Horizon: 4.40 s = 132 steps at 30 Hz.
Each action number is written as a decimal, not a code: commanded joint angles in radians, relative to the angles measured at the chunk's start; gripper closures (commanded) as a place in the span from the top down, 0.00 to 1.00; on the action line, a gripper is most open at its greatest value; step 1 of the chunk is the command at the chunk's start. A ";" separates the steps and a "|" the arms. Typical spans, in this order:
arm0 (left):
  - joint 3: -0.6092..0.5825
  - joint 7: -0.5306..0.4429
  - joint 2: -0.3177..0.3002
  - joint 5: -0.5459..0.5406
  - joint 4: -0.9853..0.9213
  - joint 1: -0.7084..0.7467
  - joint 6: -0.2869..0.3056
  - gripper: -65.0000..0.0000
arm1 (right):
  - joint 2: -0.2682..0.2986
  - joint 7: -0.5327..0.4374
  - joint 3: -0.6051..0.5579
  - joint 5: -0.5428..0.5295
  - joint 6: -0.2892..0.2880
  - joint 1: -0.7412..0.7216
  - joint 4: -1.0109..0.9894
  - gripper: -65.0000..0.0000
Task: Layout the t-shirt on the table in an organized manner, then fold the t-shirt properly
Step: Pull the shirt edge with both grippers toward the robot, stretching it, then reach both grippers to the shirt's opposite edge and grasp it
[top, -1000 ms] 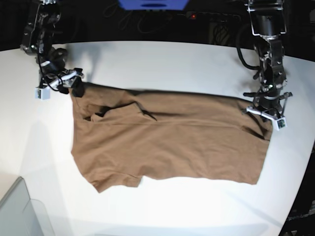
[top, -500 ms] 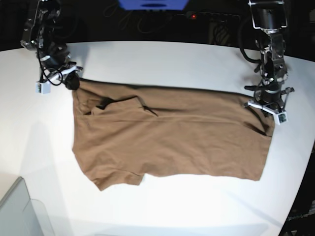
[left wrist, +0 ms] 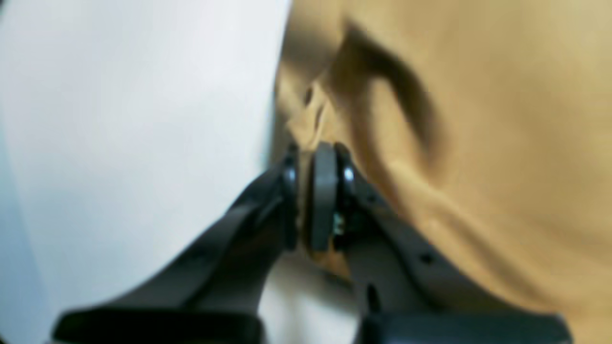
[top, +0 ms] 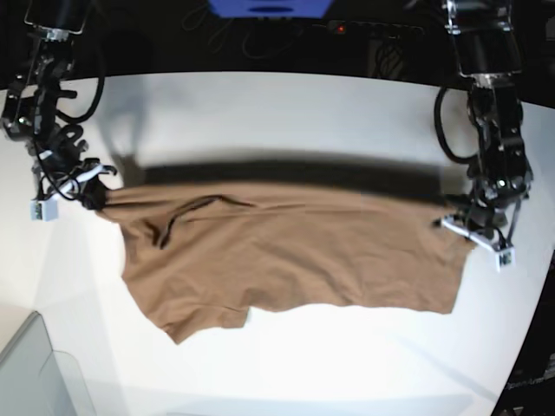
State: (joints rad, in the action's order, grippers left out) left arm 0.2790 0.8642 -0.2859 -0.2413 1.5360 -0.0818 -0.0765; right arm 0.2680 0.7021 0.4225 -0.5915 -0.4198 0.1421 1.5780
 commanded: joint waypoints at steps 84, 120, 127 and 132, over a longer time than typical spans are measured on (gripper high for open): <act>0.256 0.140 0.175 0.023 0.292 0.440 0.241 0.43 | -0.284 -0.243 0.201 -0.003 -0.107 0.308 0.284 0.52; 0.268 0.069 0.024 0.024 -0.064 -0.129 0.243 0.91 | -0.094 -0.166 -0.215 0.572 -0.112 -0.433 -0.290 0.64; 0.144 -0.182 -0.002 0.024 -0.272 -0.157 0.235 0.91 | -0.082 -0.312 -0.281 0.577 -0.107 -0.556 -0.519 0.64; 0.110 -0.310 -0.002 0.024 -0.398 -0.158 0.235 0.91 | -0.075 -0.407 -0.281 0.578 -0.106 -0.631 -0.716 0.64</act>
State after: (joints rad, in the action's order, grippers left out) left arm 0.3855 0.5751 -0.2687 -0.2134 1.1179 -0.2165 0.1593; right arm 0.1860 0.3248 0.1410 0.0013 -0.5240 -0.4568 0.8387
